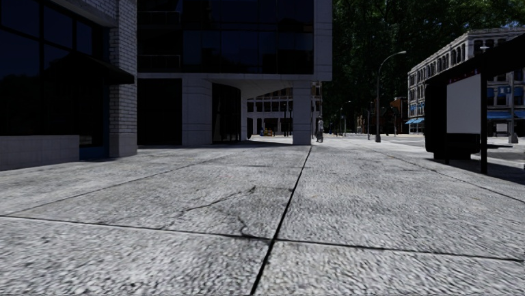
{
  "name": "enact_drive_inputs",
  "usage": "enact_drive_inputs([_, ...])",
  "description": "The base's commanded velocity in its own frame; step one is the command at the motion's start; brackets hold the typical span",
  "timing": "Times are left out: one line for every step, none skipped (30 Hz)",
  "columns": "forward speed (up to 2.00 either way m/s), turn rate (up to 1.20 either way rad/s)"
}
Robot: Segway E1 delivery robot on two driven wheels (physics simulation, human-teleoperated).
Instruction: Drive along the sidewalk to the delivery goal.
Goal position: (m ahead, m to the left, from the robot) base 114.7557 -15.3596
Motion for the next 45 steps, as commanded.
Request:
enact_drive_inputs([2.0, 0.0])
enact_drive_inputs([2.0, 0.0])
enact_drive_inputs([2.0, 0.0])
enact_drive_inputs([2.0, 0.0])
enact_drive_inputs([2.0, 0.0])
enact_drive_inputs([2.0, 0.0])
enact_drive_inputs([2.0, 0.0])
enact_drive_inputs([2.0, 0.0])
enact_drive_inputs([2.0, 0.0])
enact_drive_inputs([2.0, 0.0])
enact_drive_inputs([2.0, 0.0])
enact_drive_inputs([2.0, 0.0])
enact_drive_inputs([2.0, 0.0])
enact_drive_inputs([2.0, 0.0])
enact_drive_inputs([2.0, 0.0])
enact_drive_inputs([2.0, 0.0])
enact_drive_inputs([2.0, 0.0])
enact_drive_inputs([2.0, 0.0])
enact_drive_inputs([2.0, 0.0])
enact_drive_inputs([2.0, 0.0])
enact_drive_inputs([2.0, 0.0])
enact_drive_inputs([2.0, 0.0])
enact_drive_inputs([2.0, 0.0])
enact_drive_inputs([2.0, 0.0])
enact_drive_inputs([2.0, 0.0])
enact_drive_inputs([2.0, 0.0])
enact_drive_inputs([2.0, 0.0])
enact_drive_inputs([2.0, 0.0])
enact_drive_inputs([2.0, 0.0])
enact_drive_inputs([2.0, 0.0])
enact_drive_inputs([2.0, 0.0])
enact_drive_inputs([2.0, 0.0])
enact_drive_inputs([2.0, 0.0])
enact_drive_inputs([2.0, 0.0])
enact_drive_inputs([2.0, 0.0])
enact_drive_inputs([2.0, 0.0])
enact_drive_inputs([2.0, 0.0])
enact_drive_inputs([2.0, 0.0])
enact_drive_inputs([2.0, 0.0])
enact_drive_inputs([2.0, 0.0])
enact_drive_inputs([2.0, 0.0])
enact_drive_inputs([2.0, 0.0])
enact_drive_inputs([2.0, 0.0])
enact_drive_inputs([2.0, 0.0])
enact_drive_inputs([2.0, 0.0])
